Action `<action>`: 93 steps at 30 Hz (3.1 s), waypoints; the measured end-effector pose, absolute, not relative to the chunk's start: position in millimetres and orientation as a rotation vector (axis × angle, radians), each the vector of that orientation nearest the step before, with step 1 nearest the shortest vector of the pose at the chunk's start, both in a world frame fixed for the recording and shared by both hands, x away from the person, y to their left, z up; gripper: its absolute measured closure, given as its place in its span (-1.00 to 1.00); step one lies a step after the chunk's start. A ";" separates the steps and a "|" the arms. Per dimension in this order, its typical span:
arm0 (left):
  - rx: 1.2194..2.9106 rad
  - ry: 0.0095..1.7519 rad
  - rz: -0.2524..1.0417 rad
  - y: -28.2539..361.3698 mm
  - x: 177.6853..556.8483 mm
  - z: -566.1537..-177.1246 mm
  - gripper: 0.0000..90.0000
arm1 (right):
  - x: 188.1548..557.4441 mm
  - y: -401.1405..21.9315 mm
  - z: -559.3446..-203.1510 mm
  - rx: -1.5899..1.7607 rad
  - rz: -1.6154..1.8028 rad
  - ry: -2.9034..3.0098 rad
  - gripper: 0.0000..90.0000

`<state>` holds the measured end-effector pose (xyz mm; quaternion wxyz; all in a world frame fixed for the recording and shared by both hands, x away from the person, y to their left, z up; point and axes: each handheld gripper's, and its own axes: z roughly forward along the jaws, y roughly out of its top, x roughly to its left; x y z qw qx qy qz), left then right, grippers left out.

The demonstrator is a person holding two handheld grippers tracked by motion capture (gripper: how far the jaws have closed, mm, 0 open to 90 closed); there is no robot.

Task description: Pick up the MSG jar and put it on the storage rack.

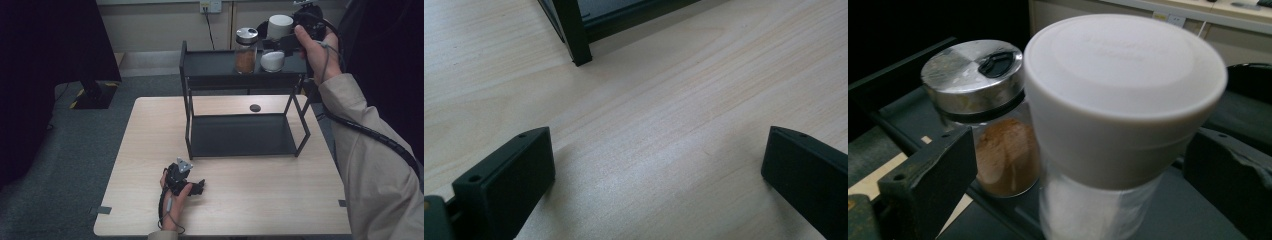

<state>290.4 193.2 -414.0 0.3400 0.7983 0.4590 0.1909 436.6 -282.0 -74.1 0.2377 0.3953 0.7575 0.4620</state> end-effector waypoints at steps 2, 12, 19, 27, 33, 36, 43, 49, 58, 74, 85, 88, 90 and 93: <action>2.078 1.195 0.497 193.2 290.4 -414.0 -1.00 | 431.8 -279.9 -74.6 1.085 1.249 2.066 -1.00; 2.078 1.195 0.497 193.2 290.4 -414.0 -1.00 | 419.3 -280.8 -81.6 1.071 1.245 2.080 -1.00; 2.077 1.195 0.497 193.1 290.3 -414.1 -1.00 | 412.2 -284.5 -88.6 1.081 1.250 2.078 -1.00; 2.077 1.195 0.497 193.1 290.4 -414.0 -1.00 | 402.4 -288.5 -96.8 1.083 1.262 2.075 -1.00; 2.077 1.195 0.497 193.1 290.4 -414.0 -1.00 | 394.4 -290.8 -105.0 1.070 1.277 2.072 -1.00; 2.078 1.195 0.497 193.1 290.4 -414.0 -1.00 | 390.8 -291.5 -108.4 1.061 1.278 2.085 -1.00; 2.077 1.195 0.497 193.1 290.3 -414.0 -1.00 | 381.4 -292.4 -121.5 1.030 1.290 2.129 -1.00; 2.077 1.195 0.497 193.1 290.3 -414.1 -1.00 | 376.6 -293.0 -133.0 1.022 1.292 2.155 -1.00; 2.077 1.195 0.497 193.1 290.3 -414.1 -1.00 | 373.1 -300.2 -153.9 1.040 1.335 2.153 -1.00; 2.075 1.195 0.498 193.1 290.2 -414.3 -1.00 | 365.8 -307.4 -187.5 1.032 1.362 2.166 -1.00; 2.075 1.195 0.499 193.0 290.1 -414.4 -1.00 | 366.6 -309.2 -217.1 1.049 1.405 2.176 -1.00; 2.076 1.195 0.499 193.0 290.2 -414.4 -1.00 | 366.6 -308.5 -224.9 1.053 1.408 2.181 -1.00; 2.074 1.196 0.498 193.0 290.1 -414.5 -1.00 | 366.4 -307.9 -230.1 1.049 1.412 2.184 -1.00; 2.074 1.196 0.497 193.0 290.1 -414.5 -1.00 | 366.7 -307.0 -236.9 1.054 1.417 2.194 -1.00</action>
